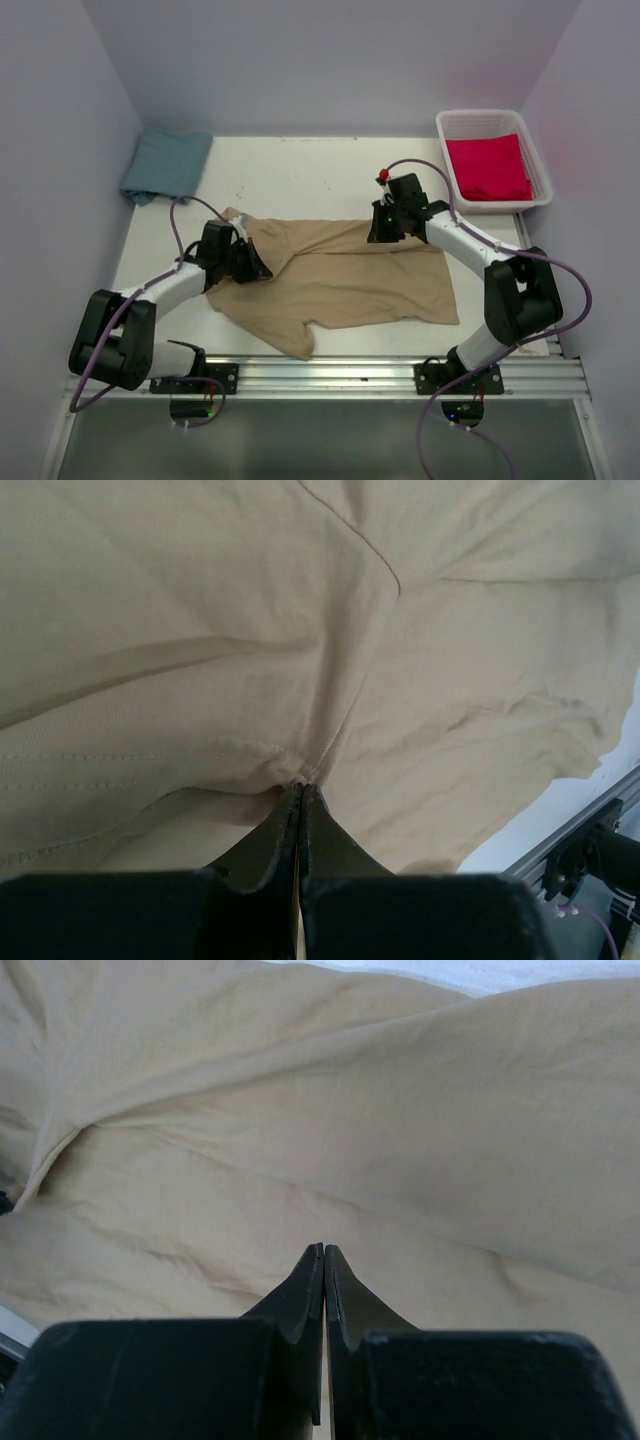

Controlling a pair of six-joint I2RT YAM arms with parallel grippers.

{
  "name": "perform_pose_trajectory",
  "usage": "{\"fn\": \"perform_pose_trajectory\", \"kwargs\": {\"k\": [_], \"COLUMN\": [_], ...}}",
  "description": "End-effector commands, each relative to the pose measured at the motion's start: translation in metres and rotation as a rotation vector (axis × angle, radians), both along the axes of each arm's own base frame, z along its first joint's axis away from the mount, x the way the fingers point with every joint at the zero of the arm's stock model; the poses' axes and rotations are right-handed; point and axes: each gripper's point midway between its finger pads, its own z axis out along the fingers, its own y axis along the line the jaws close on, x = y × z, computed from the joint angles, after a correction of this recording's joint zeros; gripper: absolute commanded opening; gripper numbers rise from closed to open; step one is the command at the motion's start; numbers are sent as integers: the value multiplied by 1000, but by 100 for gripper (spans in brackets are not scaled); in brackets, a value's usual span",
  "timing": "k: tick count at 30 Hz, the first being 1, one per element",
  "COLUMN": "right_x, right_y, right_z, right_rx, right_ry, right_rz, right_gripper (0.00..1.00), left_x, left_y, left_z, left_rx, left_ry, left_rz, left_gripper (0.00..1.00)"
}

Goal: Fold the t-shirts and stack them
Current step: Fold the flattened tshirt in 1/3 of the way

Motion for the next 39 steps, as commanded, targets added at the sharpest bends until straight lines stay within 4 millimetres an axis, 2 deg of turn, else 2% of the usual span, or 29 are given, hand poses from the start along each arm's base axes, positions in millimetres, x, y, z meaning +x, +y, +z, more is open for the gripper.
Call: {"fn": "perform_pose_trajectory", "kwargs": {"k": [1, 11, 15, 16, 17, 18, 21, 24, 28, 29, 31, 32, 33, 35, 36, 37, 38, 39], "right_x": [2, 3, 3, 4, 4, 4, 4, 3, 2, 2, 1, 1, 1, 2, 5, 9, 15, 19], "right_y": [1, 1, 2, 2, 2, 2, 2, 1, -1, 0, -1, -1, -1, -4, -12, -20, -27, -52], "right_z": [7, 3, 2, 3, 4, 3, 3, 2, 0, 2, 0, -1, 0, -2, -5, -7, -6, -17], "right_rx": [4, -2, -1, -1, 0, 0, -3, -11, -13, -12, -15, -18, -18, -32, -73, -109, -143, -271], "right_ry": [-27, -18, -16, -17, -20, -17, -17, -14, -10, -14, -11, -11, -11, -11, -17, -23, -34, -18], "right_rz": [18, 20, 21, 23, 20, 20, 21, 20, 18, 19, 22, 20, 21, 10, -26, -58, -96, -195], "right_gripper": [0, 0, 0, 0, 0, 0, 0, 0, 0, 0, 0, 0, 0, 0, 0, 0, 0, 0], "left_x": [6, 10, 4, 0, 3, 0, -3, 6, 24, 29, 41, 45, 53, 66, 74, 79, 92, 98], "left_y": [-12, -22, -33, -35, -44, -48, -56, -50, -17, -12, -5, -4, 2, 12, 16, 16, 23, 26], "left_z": [16, 41, 43, 41, 48, 49, 55, 69, 78, 80, 81, 80, 80, 66, 64, 50, 51, 48], "left_rx": [-60, -131, -154, -164, -189, -197, -189, -152, 9, 36, 97, 108, 145, 205, 226, 237, 226, 219], "left_ry": [-50, -90, -75, -54, -95, -87, -106, -184, -276, -294, -339, -345, -363, -351, -349, -319, -332, -329], "left_rz": [7, 39, 31, 36, 15, 10, -9, 24, 145, 158, 174, 172, 191, 213, 227, 220, 246, 254], "left_gripper": [0, 0, 2, 6, 14, 34, 59, 67, 75, 74, 60, 36, 22, 1, 0, 0, 0, 0]}}
